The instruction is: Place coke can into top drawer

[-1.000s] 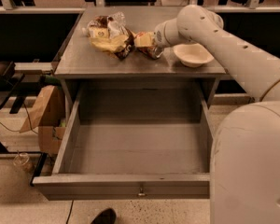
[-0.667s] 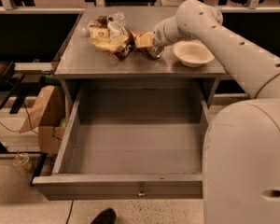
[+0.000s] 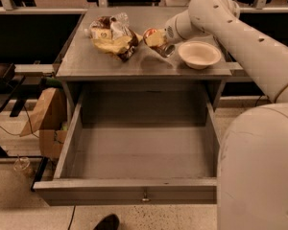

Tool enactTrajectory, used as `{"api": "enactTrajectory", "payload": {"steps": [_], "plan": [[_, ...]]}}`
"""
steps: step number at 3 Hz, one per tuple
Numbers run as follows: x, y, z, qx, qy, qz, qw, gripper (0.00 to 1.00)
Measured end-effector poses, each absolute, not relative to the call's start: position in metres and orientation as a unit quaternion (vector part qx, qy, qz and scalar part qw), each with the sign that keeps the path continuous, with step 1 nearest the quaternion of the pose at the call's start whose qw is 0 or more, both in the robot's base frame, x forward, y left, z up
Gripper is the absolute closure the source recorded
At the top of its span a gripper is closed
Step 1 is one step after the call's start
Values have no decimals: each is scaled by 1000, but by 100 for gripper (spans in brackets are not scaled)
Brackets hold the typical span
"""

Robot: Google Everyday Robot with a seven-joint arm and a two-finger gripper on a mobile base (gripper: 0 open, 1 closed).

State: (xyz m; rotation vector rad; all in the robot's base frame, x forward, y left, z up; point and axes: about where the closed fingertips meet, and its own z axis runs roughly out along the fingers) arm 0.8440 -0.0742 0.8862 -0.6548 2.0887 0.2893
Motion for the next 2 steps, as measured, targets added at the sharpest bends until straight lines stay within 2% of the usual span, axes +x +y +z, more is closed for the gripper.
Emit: {"api": "enactTrajectory", "payload": {"steps": [2], "plan": [[775,-106,976,-265,785,105,549,100]]}}
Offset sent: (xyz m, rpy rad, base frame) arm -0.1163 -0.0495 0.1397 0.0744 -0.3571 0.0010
